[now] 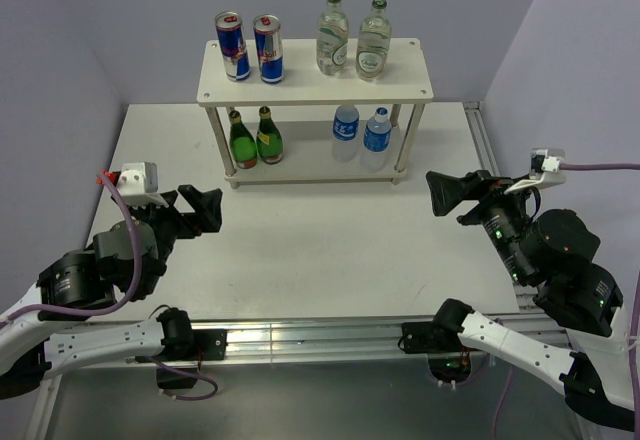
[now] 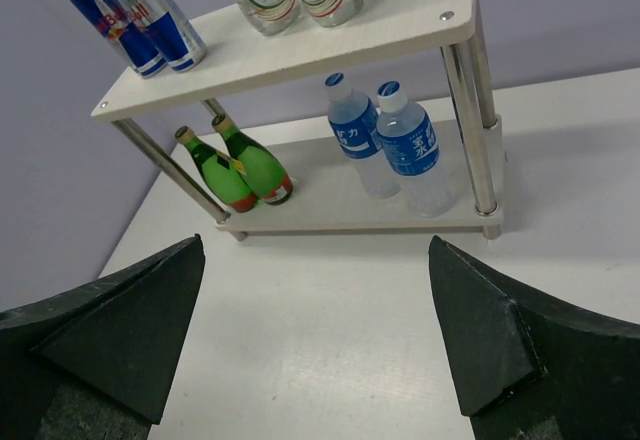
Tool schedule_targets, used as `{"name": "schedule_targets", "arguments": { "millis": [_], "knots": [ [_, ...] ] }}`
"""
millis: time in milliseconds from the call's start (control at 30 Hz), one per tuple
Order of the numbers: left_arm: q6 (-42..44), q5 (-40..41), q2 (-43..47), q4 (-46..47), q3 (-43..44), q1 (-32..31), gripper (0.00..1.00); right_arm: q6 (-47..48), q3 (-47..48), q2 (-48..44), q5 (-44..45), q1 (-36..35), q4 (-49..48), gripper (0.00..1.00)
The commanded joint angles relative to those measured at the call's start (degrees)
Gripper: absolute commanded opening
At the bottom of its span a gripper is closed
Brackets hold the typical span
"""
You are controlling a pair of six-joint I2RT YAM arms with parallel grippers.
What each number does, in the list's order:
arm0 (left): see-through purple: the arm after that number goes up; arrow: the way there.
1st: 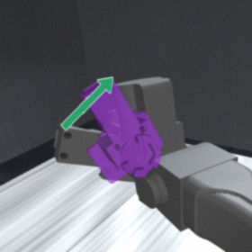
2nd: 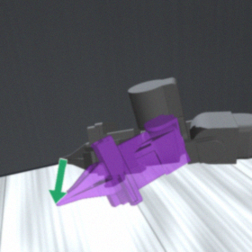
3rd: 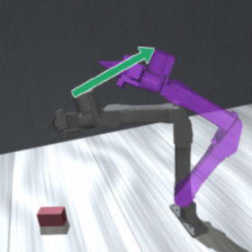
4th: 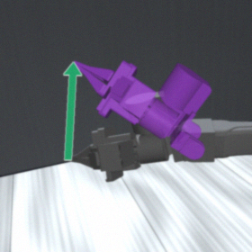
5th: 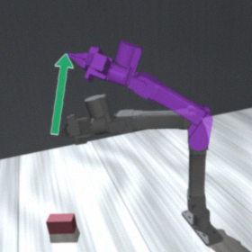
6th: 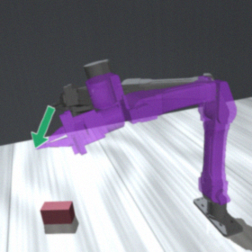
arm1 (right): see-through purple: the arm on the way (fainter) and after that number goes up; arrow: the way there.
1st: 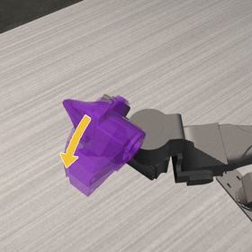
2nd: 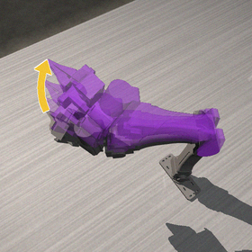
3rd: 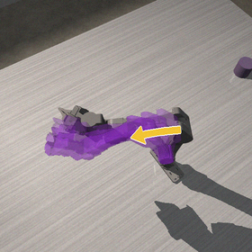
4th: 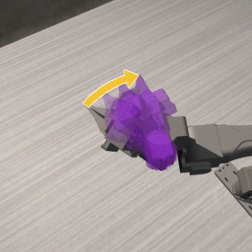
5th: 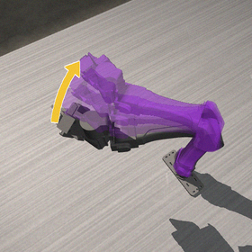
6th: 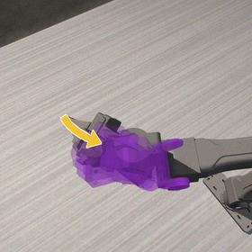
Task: Place and organize the beverage onto the shelf
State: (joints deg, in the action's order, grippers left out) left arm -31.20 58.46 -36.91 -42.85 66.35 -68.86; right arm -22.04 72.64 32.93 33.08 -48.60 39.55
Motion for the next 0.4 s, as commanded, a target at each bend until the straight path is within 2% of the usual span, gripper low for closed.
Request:
{"name": "schedule_targets", "arguments": {
  "millis": [0,367],
  "knots": [
    [-1.0,0.9,0.2,-0.5,0.0,0.0,0.99,0.2,0.0,-0.1,-0.8,0.0,0.5,1.00],
    [-1.7,2.0,-0.8,-1.4,0.0,0.0,0.99,1.6,-0.4,1.3,-0.6,0.0,-0.6,1.00]
  ]
}}
